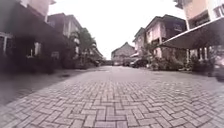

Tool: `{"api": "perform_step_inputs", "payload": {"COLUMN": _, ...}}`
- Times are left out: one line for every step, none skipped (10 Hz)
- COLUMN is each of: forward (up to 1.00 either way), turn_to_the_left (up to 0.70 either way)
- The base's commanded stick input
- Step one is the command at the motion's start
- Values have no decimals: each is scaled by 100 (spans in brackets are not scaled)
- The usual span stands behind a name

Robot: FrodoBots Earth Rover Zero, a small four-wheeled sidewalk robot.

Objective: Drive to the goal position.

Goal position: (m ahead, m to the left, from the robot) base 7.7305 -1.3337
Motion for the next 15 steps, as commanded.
{"api": "perform_step_inputs", "payload": {"forward": 69, "turn_to_the_left": 3}}
{"api": "perform_step_inputs", "payload": {"forward": 69, "turn_to_the_left": 3}}
{"api": "perform_step_inputs", "payload": {"forward": 69, "turn_to_the_left": 3}}
{"api": "perform_step_inputs", "payload": {"forward": 69, "turn_to_the_left": 3}}
{"api": "perform_step_inputs", "payload": {"forward": 69, "turn_to_the_left": 3}}
{"api": "perform_step_inputs", "payload": {"forward": 69, "turn_to_the_left": 3}}
{"api": "perform_step_inputs", "payload": {"forward": 69, "turn_to_the_left": 3}}
{"api": "perform_step_inputs", "payload": {"forward": 69, "turn_to_the_left": 3}}
{"api": "perform_step_inputs", "payload": {"forward": 69, "turn_to_the_left": 3}}
{"api": "perform_step_inputs", "payload": {"forward": 69, "turn_to_the_left": 3}}
{"api": "perform_step_inputs", "payload": {"forward": 69, "turn_to_the_left": 3}}
{"api": "perform_step_inputs", "payload": {"forward": 69, "turn_to_the_left": 3}}
{"api": "perform_step_inputs", "payload": {"forward": 69, "turn_to_the_left": 3}}
{"api": "perform_step_inputs", "payload": {"forward": 69, "turn_to_the_left": 3}}
{"api": "perform_step_inputs", "payload": {"forward": 69, "turn_to_the_left": 3}}
